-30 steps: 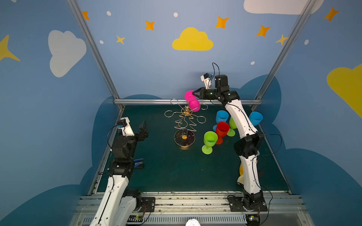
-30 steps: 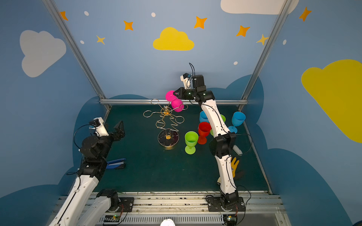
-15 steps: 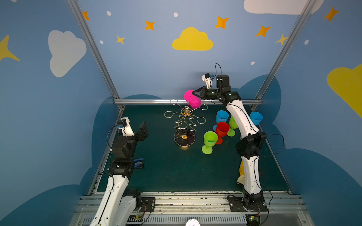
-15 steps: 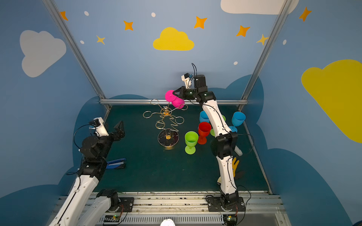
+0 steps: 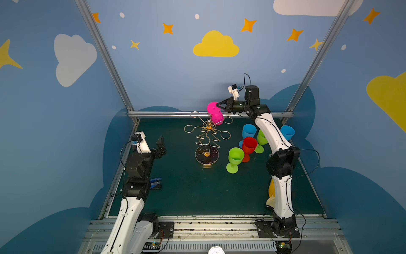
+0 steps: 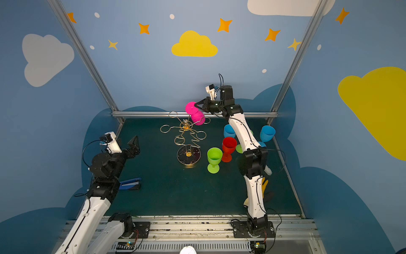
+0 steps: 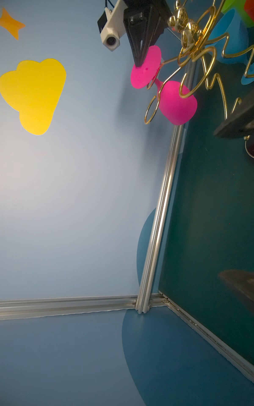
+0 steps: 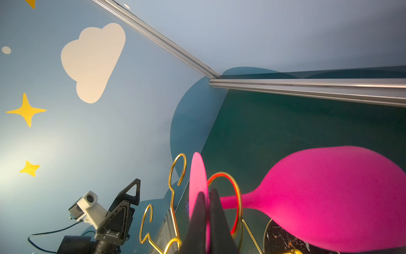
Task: Take the wine glass off the wine glass rack
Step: 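Lift the magenta glass off the rack hook with the right gripper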
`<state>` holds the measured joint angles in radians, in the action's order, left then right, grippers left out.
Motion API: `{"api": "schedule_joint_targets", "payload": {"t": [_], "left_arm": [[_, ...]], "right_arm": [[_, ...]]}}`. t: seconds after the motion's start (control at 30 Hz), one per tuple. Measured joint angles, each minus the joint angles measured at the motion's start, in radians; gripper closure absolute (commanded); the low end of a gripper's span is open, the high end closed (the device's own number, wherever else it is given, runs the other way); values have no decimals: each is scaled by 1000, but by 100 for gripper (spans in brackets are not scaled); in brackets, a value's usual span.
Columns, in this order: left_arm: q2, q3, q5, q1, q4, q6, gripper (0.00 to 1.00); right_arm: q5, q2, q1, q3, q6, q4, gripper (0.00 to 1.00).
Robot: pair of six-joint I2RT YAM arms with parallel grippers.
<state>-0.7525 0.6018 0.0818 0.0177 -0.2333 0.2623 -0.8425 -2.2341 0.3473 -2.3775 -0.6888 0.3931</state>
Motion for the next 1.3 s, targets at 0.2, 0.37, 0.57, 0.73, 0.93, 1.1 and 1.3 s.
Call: {"api": "schedule_joint_targets", "payload": {"t": [0.2,0.37,0.57,0.73,0.93,1.1,1.3], "left_arm": [[0,0,0,0,0,0,9],[0,0,0,0,0,0,9],[0,0,0,0,0,2,9],[0,0,0,0,0,5,9],[0,0,0,0,0,8,9],[0,-2,0,0,0,8,9],[0,-2,0,0,0,8,9]], "right_arm": [[-19,26,-1,16,-43,-50,100],[-40,35,-1,22,-59,-56,100],[-61,46,-1,57,-60,-63,100],[-73,72,-1,114,-63,-68,100],[-85,105,-1,164,-64,-78,100],[-92,129,-1,207,-63,-89,100],[-94,144,-1,241,-62,-91,100]]}}
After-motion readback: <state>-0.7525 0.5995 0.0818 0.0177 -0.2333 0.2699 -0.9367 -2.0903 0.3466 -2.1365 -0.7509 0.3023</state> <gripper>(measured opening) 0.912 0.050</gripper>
